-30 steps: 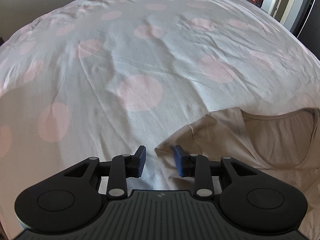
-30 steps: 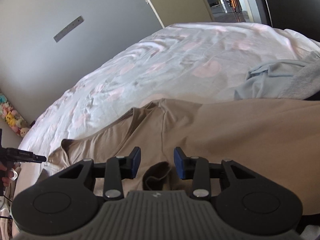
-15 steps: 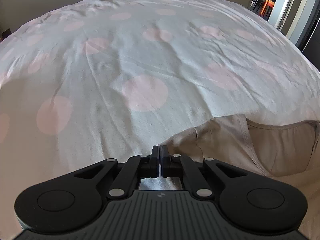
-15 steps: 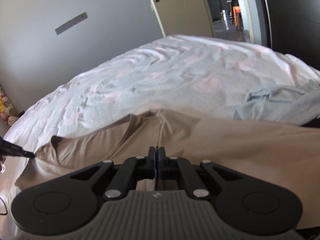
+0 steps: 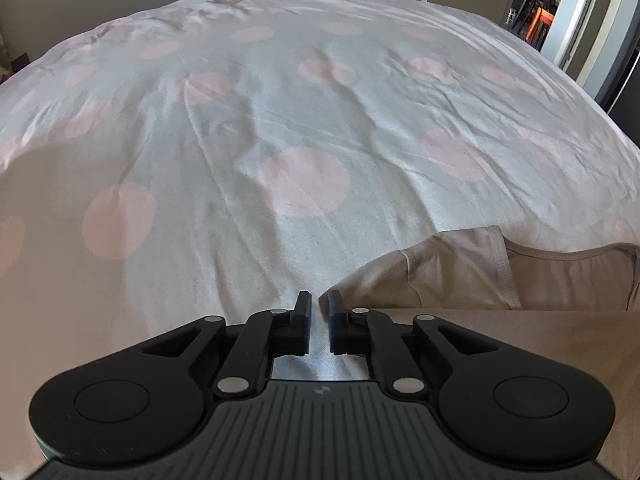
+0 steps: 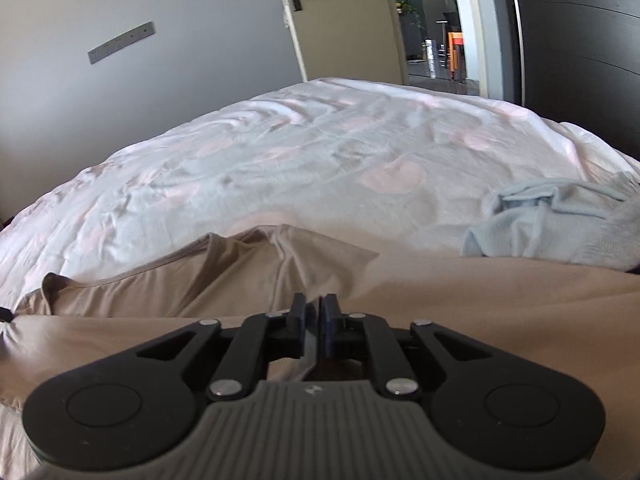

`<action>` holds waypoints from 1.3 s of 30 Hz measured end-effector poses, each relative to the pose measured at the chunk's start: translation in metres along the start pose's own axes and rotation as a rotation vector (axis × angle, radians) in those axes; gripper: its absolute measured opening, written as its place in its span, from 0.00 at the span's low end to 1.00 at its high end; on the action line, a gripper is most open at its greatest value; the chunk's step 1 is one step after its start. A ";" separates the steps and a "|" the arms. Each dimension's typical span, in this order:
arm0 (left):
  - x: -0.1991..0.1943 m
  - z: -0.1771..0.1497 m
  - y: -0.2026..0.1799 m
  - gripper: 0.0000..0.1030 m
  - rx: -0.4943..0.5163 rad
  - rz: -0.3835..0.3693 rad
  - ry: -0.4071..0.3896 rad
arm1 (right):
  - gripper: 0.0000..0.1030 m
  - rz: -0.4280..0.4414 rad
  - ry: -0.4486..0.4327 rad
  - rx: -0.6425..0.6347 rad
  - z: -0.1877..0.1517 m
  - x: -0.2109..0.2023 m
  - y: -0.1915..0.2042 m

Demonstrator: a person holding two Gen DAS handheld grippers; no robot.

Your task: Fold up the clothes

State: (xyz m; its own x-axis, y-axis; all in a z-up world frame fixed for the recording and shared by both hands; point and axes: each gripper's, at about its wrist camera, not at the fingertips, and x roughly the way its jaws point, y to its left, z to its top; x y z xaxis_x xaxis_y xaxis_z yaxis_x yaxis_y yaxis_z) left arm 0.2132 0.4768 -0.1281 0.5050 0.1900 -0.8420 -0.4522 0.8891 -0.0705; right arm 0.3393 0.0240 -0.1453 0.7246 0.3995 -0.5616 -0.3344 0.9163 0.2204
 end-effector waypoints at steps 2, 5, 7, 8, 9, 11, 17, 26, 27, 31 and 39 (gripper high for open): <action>-0.013 -0.009 0.006 0.17 -0.007 -0.007 -0.018 | 0.14 -0.007 -0.008 0.002 0.003 -0.008 0.000; -0.035 -0.030 0.008 0.19 0.010 -0.043 -0.025 | 0.15 -0.008 -0.006 -0.006 0.006 -0.022 0.003; -0.049 -0.045 0.002 0.22 0.046 -0.059 -0.028 | 0.16 -0.002 -0.002 -0.012 0.005 -0.032 0.005; -0.056 -0.054 -0.004 0.27 0.067 -0.064 -0.037 | 0.17 0.001 -0.003 -0.016 0.005 -0.037 0.007; -0.063 -0.063 -0.009 0.31 0.088 -0.070 -0.046 | 0.20 0.000 -0.002 -0.022 0.003 -0.043 0.008; -0.076 -0.082 -0.022 0.46 0.135 -0.075 -0.067 | 0.23 -0.002 0.004 -0.043 -0.003 -0.055 0.009; -0.075 -0.113 -0.067 0.47 0.296 -0.009 -0.093 | 0.24 0.017 0.050 -0.021 -0.028 -0.079 0.007; -0.052 -0.116 -0.070 0.15 0.212 0.083 -0.072 | 0.27 0.061 0.064 -0.066 -0.036 -0.077 0.018; -0.053 -0.115 -0.065 0.11 0.188 0.081 -0.068 | 0.27 0.060 0.067 -0.070 -0.037 -0.075 0.017; -0.057 -0.118 -0.045 0.08 0.124 0.059 -0.068 | 0.26 0.071 0.075 -0.067 -0.036 -0.067 0.013; -0.053 -0.125 -0.039 0.12 0.127 0.050 -0.072 | 0.24 0.049 0.160 -0.053 -0.045 -0.044 0.007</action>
State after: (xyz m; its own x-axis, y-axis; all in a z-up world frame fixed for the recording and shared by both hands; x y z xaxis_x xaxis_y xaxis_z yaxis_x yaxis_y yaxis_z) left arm 0.1118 0.3803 -0.1480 0.5381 0.2604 -0.8016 -0.3837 0.9225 0.0422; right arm 0.2784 0.0115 -0.1552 0.6029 0.4306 -0.6716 -0.4013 0.8913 0.2113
